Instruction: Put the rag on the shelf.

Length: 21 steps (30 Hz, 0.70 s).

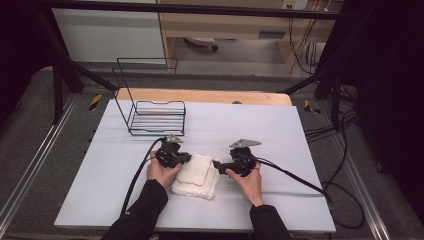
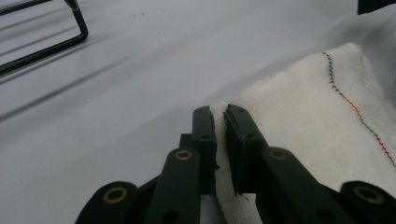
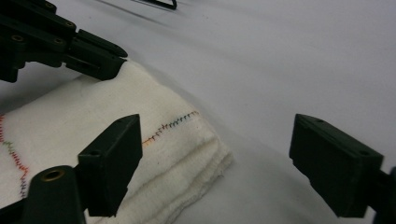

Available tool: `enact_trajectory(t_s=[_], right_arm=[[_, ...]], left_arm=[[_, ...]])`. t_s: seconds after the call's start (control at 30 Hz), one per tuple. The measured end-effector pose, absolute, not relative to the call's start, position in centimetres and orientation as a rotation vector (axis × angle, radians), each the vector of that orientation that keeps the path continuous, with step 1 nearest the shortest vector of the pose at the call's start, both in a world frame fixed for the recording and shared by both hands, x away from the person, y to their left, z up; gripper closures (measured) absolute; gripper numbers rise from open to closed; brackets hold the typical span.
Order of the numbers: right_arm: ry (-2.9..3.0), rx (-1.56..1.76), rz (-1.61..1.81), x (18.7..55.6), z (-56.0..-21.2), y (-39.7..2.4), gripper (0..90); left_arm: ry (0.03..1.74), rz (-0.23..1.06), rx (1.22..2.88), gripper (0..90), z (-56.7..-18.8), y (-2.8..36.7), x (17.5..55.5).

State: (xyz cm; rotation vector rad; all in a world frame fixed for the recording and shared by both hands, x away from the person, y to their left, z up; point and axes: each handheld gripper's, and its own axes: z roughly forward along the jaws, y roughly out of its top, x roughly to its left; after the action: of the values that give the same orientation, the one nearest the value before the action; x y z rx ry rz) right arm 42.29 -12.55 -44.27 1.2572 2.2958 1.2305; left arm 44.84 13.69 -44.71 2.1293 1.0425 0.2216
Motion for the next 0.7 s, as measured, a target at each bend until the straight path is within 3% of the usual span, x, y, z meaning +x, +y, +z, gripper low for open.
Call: enact_trajectory(t_s=[0.23,0.33,0.7], right_arm=[[2.325,1.284,1.197,43.3,-45.5,-11.6,37.6],[2.339,1.285,1.188,43.2,-45.6,-11.6,39.9],[2.380,1.325,1.212,43.0,-45.5,-11.5,61.0]], left_arm=[[1.038,0.220,2.129,81.7,-44.7,13.8,44.8],[1.034,0.221,2.130,81.7,-44.7,13.8,44.8],[1.034,0.211,2.126,81.8,-44.7,13.9,44.9]])
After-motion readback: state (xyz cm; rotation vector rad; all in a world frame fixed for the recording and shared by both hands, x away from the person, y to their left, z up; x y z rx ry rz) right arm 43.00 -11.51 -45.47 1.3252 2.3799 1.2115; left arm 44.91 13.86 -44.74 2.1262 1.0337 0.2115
